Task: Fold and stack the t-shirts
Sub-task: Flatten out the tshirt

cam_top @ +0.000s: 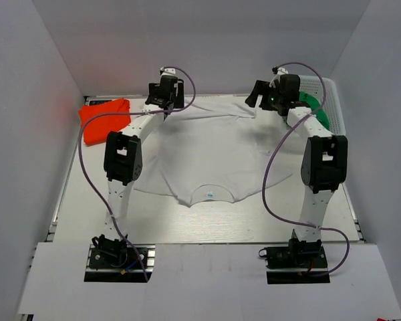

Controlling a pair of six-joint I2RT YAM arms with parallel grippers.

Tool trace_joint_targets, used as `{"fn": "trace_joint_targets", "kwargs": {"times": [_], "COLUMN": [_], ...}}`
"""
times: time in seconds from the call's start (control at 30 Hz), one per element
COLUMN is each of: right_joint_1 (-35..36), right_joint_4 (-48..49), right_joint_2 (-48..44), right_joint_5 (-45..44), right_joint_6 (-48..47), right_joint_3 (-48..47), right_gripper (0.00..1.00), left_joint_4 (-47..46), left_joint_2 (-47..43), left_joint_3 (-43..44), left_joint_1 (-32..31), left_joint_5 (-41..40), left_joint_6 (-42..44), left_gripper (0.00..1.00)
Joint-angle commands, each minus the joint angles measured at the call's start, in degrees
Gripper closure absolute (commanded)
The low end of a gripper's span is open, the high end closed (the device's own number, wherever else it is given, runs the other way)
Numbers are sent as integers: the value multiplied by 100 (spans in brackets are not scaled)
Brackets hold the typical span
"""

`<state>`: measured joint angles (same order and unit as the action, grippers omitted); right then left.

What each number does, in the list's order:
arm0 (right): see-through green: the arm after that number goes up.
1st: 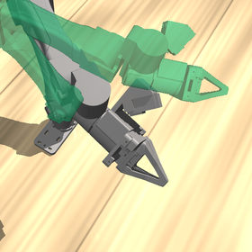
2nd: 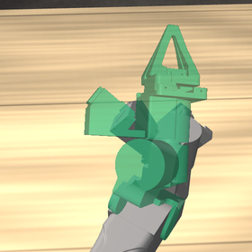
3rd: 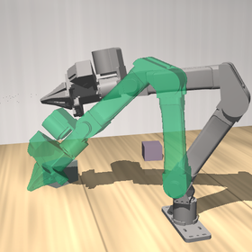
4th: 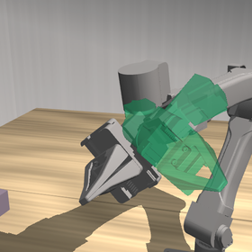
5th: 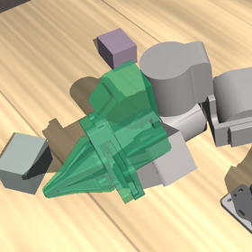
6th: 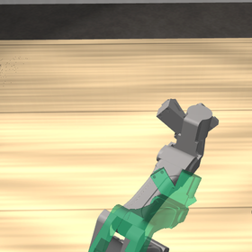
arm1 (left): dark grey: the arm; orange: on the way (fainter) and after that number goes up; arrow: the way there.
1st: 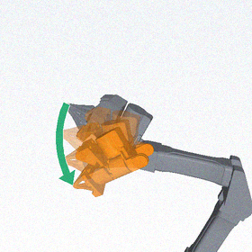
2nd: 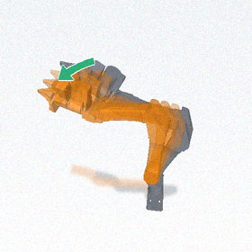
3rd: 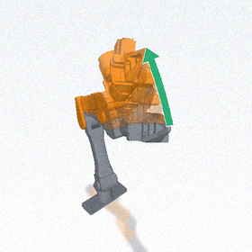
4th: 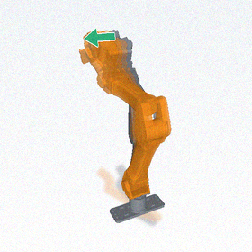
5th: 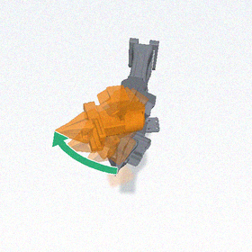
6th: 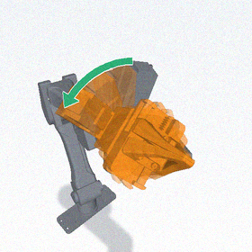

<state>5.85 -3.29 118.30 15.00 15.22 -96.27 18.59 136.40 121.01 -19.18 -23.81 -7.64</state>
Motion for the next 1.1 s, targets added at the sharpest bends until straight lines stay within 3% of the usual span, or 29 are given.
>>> {"fn": "trace_joint_targets", "kwargs": {"times": [0.0,0.13,0.33,0.53,0.7,0.87,1.07], "right_joint_1": [311,531,900,1155,1471,1893,2848], "right_joint_4": [215,215,-189,-85,-339,-399,-611], "right_joint_2": [-982,-1555,-1881,-1890,-1880,-2250,-3092], "right_joint_5": [126,20,-348,-823,-1289,-1474,-1327], "right_joint_6": [-318,-248,-29,314,349,639,1053], "right_joint_3": [195,1046,2050,2858,3410,4238,5589], "right_gripper": [10,10,10,10,10,10,10], "left_joint_4": [-109,179,-432,-813,-488,-479,549], "left_joint_2": [-1509,-2572,-3882,-4640,-4693,-4509,-2857], "left_joint_3": [-778,-2331,-4932,-6605,-6924,-7091,-5599], "left_joint_1": [-42,-94,-218,-218,-218,-113,-112], "left_joint_5": [254,561,2229,2531,1820,1741,783], "left_joint_6": [-133,-728,-1880,-2592,-2944,-3007,-3209], "left_gripper": [0,0,0,0,0,0,0]}}
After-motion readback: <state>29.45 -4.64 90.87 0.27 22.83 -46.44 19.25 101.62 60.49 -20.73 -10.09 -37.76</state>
